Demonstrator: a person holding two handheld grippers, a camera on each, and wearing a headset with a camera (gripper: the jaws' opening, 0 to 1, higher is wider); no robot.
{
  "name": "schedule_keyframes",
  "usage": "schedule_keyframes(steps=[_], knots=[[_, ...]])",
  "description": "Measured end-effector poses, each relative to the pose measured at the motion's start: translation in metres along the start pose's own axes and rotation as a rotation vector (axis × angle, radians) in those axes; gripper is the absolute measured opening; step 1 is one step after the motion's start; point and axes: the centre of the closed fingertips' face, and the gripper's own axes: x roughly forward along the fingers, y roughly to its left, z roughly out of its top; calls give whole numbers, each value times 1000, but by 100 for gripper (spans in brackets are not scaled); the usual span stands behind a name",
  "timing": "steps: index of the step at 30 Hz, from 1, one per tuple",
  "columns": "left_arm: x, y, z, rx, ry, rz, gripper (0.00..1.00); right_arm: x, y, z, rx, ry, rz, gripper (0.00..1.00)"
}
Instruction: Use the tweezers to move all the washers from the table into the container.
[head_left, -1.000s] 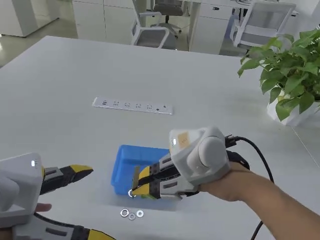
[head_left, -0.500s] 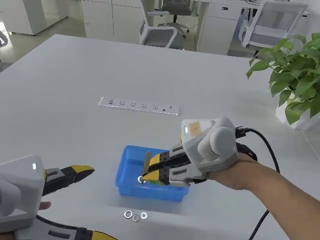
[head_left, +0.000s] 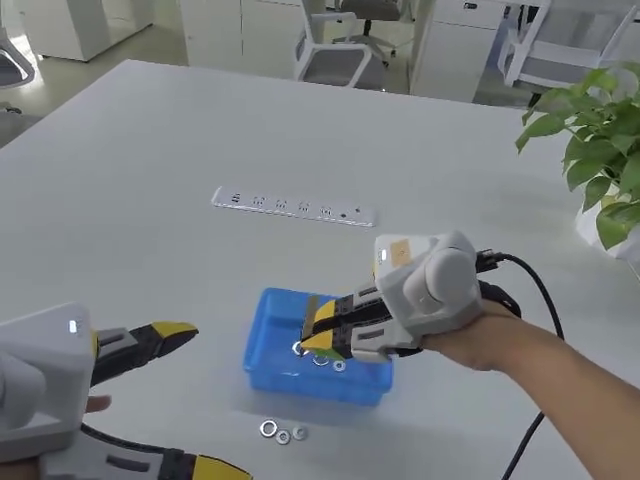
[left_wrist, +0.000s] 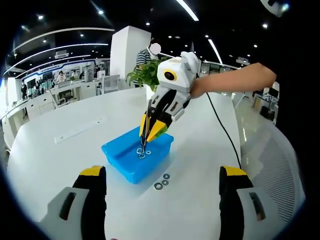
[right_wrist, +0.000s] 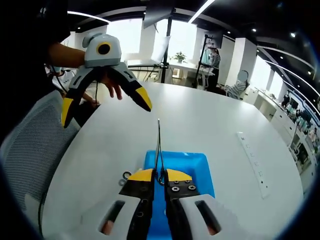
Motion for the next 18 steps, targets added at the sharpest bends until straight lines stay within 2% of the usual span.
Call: schedule_keyframes(steps=[11,18], knots=[[3,4,4,-1,-7,-2,99,11,-10,-18,39,2,-9,7],[6,5,5,-4,-8,-4,99,19,-9,-28,54,12,7,7]])
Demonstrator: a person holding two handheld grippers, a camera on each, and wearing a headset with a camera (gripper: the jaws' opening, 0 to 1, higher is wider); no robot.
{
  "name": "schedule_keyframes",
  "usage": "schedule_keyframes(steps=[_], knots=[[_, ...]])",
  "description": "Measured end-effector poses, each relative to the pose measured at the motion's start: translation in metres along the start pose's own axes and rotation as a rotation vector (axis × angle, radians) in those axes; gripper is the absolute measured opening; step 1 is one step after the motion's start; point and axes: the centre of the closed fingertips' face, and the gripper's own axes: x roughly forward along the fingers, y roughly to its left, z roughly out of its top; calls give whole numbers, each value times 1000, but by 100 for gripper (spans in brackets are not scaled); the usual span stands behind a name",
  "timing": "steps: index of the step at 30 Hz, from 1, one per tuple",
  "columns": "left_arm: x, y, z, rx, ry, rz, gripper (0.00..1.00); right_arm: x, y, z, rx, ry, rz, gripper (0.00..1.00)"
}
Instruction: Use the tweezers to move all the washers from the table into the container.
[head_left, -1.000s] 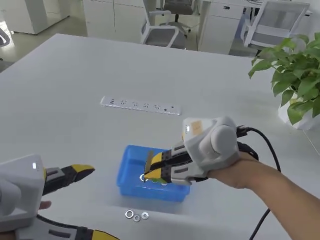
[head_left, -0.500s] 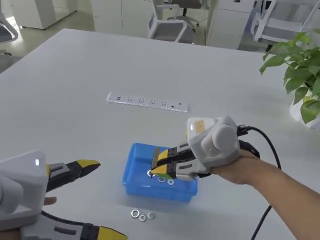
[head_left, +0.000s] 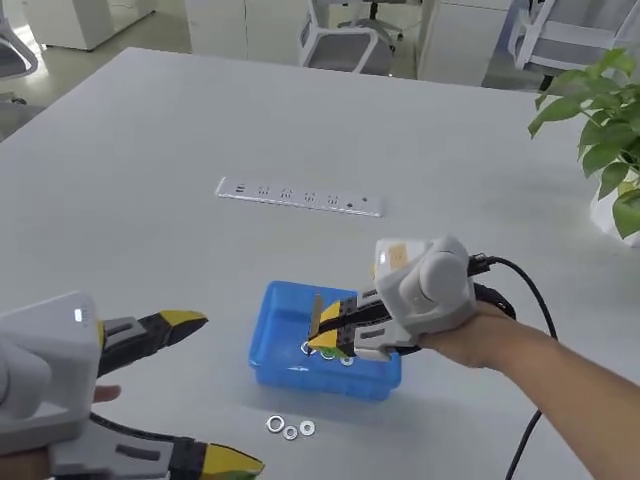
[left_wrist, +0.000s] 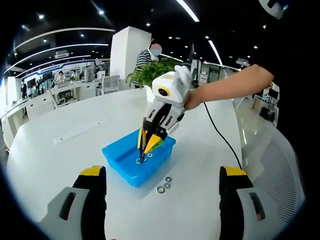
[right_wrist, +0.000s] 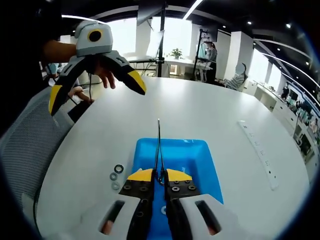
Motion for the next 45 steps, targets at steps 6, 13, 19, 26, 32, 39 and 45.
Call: schedule_keyframes(steps=[6,13,19,26,32,39,45], knots=[[4,4,4,-4,-2,-8,99,5,1,-5,5,10,13,7],[12,11,11,17,-7,-22,93,8,2,-9,5,20,23,8],[22,16,19,41,-6,-42,84,10,5,-12,4,29,32,8],[35,21,24,76,13,-88,69,10,5,-13,5,32,33,8],[46,25,31,109,9,-125,45,10,5,-13,-3,37,36,8],[59,29,28,143,36,-136,30,11,5,-12,-8,38,37,8],[69,33,29,174,39,-145,22,11,5,-13,-19,42,39,8]])
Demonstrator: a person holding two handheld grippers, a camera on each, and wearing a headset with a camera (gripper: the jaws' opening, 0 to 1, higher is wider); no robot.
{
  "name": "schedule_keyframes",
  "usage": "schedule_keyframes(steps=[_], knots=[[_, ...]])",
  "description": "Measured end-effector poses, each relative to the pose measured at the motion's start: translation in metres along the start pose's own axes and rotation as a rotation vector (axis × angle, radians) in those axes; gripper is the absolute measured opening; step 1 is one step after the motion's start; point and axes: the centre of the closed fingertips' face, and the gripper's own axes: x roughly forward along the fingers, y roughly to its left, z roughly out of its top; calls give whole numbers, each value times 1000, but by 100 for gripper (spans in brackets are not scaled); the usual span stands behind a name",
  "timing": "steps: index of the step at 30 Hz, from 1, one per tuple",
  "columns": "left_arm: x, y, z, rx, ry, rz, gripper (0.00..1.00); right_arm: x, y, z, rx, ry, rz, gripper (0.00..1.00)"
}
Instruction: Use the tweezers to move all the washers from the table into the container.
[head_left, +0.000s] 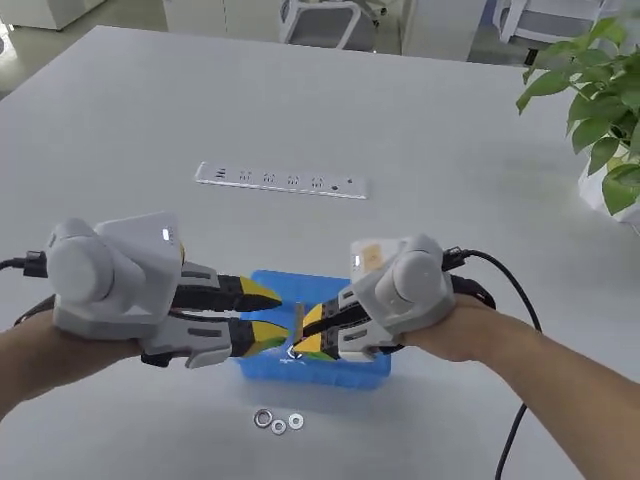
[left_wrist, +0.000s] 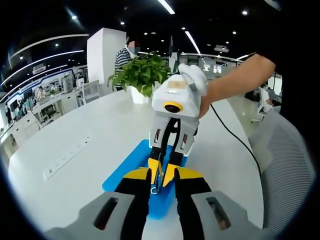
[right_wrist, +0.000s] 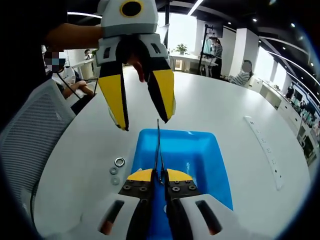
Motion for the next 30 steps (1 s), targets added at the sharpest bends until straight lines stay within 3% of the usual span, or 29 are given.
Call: schedule_keyframes(steps=[6,14,30], knots=[[10,1,3,22,2,-24,14,0,1,0,-10,4,0,8],[19,0,-2,58,29,-43,8,1,2,1,-26,8,1,8],[21,-1,-2,101,41,-56,6,0,3,1,-70,28,-2,10]])
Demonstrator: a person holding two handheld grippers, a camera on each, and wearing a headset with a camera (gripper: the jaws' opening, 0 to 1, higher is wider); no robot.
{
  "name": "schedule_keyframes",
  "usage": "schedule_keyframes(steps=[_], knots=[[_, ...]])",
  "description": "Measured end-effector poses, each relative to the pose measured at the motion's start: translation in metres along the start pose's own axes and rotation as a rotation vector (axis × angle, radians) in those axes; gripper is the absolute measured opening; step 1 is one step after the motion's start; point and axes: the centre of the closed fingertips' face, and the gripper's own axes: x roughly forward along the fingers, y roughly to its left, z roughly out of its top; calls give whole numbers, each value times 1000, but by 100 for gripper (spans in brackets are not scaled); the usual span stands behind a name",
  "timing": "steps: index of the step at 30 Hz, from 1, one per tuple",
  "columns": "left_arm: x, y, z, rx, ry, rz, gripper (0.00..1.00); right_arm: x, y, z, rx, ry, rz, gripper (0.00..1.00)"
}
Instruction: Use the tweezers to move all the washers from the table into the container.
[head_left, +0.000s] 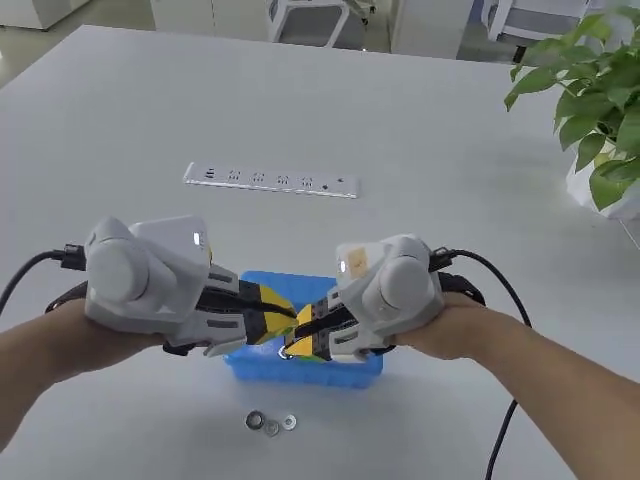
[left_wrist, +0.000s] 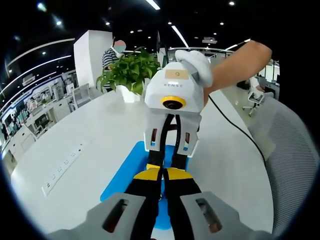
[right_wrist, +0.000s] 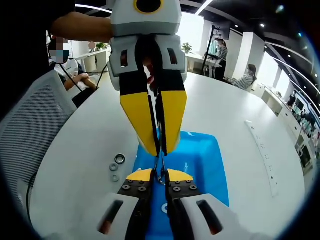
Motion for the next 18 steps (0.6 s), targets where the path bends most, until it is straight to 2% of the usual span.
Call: schedule_keyframes(steps=[6,12,18], knots=[[-3,1,5,1,-7,7,6,-4,-1,3,7,-6,-11,10],[-10,1,16,7,-26,19,6,-8,-1,6,13,-9,-26,11],[-16,3,23,8,-38,32,6,-13,-1,11,20,-5,-51,17]])
